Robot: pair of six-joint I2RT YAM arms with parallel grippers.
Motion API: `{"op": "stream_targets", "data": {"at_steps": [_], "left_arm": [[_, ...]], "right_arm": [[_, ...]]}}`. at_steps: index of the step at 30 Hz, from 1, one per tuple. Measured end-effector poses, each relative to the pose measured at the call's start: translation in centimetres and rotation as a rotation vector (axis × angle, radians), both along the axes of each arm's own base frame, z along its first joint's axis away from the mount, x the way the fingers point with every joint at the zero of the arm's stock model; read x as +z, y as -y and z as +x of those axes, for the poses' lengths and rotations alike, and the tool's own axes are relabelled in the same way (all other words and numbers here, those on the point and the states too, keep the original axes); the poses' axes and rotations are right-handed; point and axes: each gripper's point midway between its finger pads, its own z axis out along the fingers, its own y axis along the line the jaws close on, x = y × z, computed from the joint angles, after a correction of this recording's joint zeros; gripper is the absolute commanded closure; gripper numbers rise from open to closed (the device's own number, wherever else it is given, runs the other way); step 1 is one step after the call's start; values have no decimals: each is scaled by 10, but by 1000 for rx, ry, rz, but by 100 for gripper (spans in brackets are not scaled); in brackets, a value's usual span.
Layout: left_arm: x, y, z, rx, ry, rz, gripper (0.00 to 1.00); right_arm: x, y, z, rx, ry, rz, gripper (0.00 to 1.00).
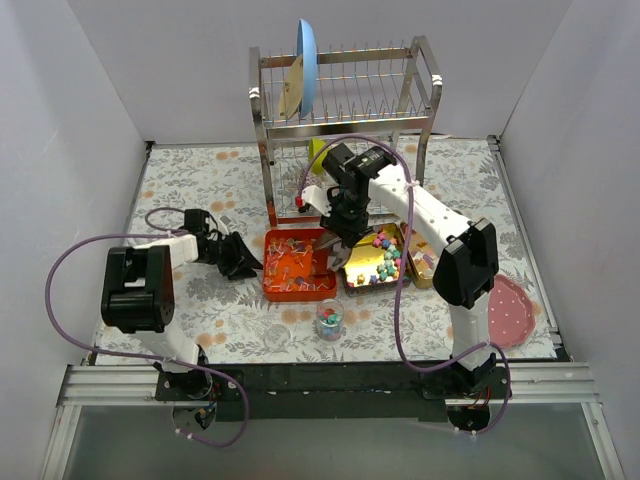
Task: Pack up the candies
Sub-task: Scoop the fake candies from the storage box.
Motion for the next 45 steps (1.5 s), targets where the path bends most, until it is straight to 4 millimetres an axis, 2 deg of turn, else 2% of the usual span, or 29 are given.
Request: {"op": "stream_targets", "data": {"at_steps": [5,9,17,27,30,37,45], "left_arm": [[-6,10,13,-30,-23,-17,67],[-6,18,21,-54,-12,-23,68],[-6,35,19,-102,-1,-41,69],[-6,40,17,-117,-6,-70,69],[-7,41,17,-120,-7,-76,70],[-7,41,16,-139,2,-89,70],[-6,41,15,-193,31,-85,70]], "right_arm": [[-10,-10,-8,-8,-8,-39,99],[-17,-9,-7,-33,-11,-77,99],[-41,-11,9,-75,-13,-157,99],[-63,-27,16,-50,-39,-210,99],[-67,-36,16,-2,-25,-194,99],[-85,-32,14,27,-13,-191,99],[-85,-34,11,-43,-25,13,99]]}}
